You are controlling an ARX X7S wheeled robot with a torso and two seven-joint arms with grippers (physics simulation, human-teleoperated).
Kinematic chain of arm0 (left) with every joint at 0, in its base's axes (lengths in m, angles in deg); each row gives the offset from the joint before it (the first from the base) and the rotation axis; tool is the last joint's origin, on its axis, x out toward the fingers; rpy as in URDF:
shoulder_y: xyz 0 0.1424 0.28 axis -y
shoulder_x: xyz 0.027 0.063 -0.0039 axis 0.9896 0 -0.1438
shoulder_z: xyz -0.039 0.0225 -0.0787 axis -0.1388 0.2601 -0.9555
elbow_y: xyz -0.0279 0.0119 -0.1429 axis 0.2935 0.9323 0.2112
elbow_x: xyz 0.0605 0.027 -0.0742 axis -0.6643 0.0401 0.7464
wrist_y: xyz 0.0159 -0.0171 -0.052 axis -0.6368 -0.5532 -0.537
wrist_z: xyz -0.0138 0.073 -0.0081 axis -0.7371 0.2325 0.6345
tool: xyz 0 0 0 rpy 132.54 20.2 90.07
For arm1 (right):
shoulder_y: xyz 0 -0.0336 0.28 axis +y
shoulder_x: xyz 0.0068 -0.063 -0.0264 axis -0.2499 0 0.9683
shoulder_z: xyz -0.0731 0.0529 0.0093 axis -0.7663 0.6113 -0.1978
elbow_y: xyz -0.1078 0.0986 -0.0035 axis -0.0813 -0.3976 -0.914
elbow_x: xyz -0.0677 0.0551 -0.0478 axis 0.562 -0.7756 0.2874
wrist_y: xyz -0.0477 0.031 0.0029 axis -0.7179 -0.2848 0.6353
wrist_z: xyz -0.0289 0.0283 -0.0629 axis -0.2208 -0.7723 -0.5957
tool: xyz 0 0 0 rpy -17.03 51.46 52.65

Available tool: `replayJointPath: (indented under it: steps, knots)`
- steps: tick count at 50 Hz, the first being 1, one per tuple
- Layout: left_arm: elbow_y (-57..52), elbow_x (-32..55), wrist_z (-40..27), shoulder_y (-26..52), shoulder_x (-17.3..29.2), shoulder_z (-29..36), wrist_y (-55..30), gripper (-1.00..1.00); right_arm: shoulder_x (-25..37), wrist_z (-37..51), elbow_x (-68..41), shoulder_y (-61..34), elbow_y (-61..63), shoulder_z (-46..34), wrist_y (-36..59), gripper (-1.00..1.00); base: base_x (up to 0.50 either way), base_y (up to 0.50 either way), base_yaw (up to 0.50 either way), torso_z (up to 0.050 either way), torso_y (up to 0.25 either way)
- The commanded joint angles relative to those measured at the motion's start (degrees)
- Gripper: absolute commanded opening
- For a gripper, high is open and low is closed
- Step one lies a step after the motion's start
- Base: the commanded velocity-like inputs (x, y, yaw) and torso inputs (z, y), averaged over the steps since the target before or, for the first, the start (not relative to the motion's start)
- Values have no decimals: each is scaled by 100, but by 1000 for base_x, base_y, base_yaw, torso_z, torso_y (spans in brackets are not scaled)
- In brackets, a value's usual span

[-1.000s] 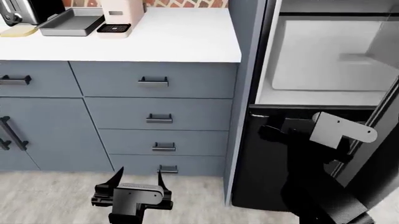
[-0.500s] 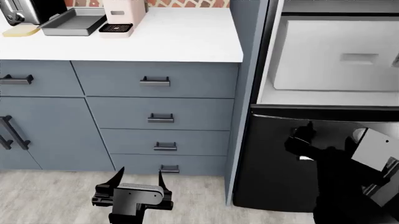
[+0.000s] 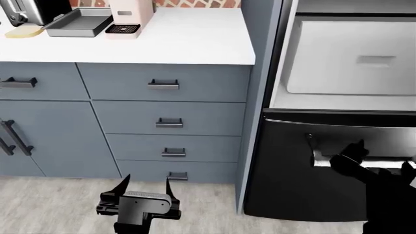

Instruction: Open the fridge door

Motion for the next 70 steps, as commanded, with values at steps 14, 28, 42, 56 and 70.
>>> replayJointPath:
  steps: [14, 28, 42, 56, 70]
  knots:
    - [11, -29, -57, 25, 13, 46, -25, 100, 840, -33, 2664, 412, -4811, 1842, -747, 100, 0, 0, 0, 2, 1]
    - [1, -24, -66, 13, 31, 65, 3, 100, 858, 3, 2497, 1196, -4700, 2610, -805, 100, 0, 0, 0, 0, 0]
    - [-40, -96, -154, 12, 47, 103, -60, 100, 914, -102, 2458, 1711, -5282, 3325, -1045, 100, 0, 0, 0, 0, 0]
    - [-36, -95, -179, 15, 56, 117, -52, 100, 1073, -611, 2864, 1003, -7244, 3063, -2052, 100, 0, 0, 0, 0, 0]
    - [-8, 38, -120, 14, 54, 80, 45, 100, 734, -294, 2679, 1197, -4739, 2595, -1000, 100, 0, 0, 0, 0, 0]
